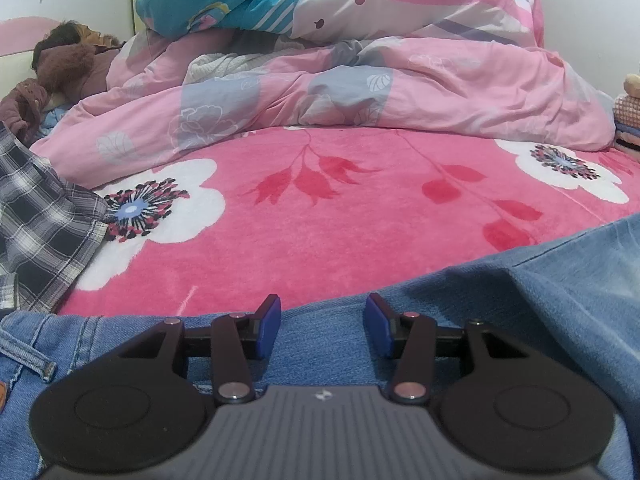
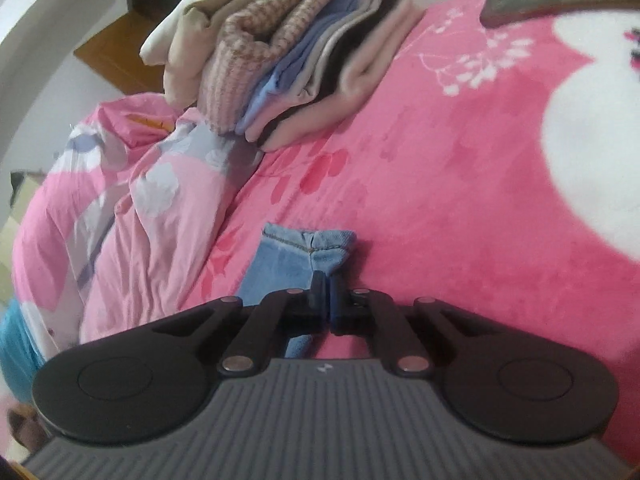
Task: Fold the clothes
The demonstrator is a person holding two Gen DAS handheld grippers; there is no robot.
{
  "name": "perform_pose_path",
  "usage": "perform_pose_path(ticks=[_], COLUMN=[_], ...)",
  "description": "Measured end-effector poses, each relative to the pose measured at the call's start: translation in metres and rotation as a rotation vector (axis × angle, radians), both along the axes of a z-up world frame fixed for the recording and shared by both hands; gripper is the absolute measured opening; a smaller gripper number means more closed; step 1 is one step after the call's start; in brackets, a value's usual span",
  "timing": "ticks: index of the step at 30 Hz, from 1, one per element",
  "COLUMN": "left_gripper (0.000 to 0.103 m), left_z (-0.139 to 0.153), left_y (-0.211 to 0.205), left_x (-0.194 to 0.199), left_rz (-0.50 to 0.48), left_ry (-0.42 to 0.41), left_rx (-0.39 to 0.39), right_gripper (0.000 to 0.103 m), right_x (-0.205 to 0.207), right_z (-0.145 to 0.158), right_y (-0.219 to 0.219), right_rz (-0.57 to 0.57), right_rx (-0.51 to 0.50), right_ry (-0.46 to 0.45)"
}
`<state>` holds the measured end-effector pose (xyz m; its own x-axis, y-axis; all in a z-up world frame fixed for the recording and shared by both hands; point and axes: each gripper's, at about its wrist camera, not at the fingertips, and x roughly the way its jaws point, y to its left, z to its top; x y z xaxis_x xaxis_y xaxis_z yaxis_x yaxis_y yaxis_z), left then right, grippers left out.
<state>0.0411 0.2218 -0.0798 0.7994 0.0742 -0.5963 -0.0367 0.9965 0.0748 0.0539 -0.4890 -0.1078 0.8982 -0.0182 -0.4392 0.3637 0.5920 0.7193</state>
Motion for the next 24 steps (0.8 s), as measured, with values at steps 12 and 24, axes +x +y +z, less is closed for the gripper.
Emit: perform_pose_path(ticks=[12, 24], left_gripper=[0.048, 0.048], left_z=[0.0, 0.0], left_y=[0.0, 0.0], left_x=[0.0, 0.0], left_rz=[0.0, 0.001], left_ry=[-0.001, -0.001], left_rx=[0.001, 0.003], right_gripper=[0.007, 0.0], right_x=[-0.018, 0.017], right_z=[0.066, 0.023], right_y=[0.122, 0.351], right_rz=[0.395, 1.353], right_rx=[-0.372, -0.722], right_ry=[-0.092, -0.129])
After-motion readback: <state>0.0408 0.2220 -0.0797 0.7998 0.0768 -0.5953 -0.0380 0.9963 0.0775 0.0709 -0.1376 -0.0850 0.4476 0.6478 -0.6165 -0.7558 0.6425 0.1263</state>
